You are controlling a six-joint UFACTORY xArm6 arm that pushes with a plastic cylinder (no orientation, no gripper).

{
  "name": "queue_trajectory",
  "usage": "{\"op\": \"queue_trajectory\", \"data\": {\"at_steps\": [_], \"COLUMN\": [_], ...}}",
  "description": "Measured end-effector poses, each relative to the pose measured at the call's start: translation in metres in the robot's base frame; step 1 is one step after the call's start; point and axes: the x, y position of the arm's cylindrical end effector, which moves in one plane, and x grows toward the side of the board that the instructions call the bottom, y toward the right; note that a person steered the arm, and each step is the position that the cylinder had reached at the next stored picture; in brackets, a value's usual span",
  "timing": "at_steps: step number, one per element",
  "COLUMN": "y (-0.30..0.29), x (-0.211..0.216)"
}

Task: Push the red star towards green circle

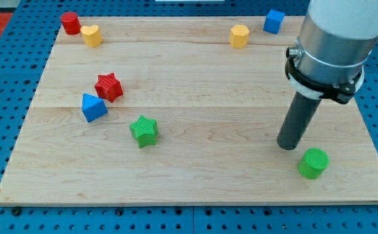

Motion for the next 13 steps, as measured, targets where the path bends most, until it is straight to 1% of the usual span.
{"op": "queue_trajectory", "data": {"at_steps": [2, 3, 4, 5, 6, 7, 8, 9, 10, 11, 12, 13], "y": [0.02, 0.03, -0.005, -0.069, -0.171, -0.286, -0.363, -0.325, -0.24, -0.204, -0.247, -0.273], "x": [0.023, 0.024, -0.025, -0.098, -0.152, -0.178, -0.167, -0.142, -0.142, -0.12, -0.117, -0.106]}}
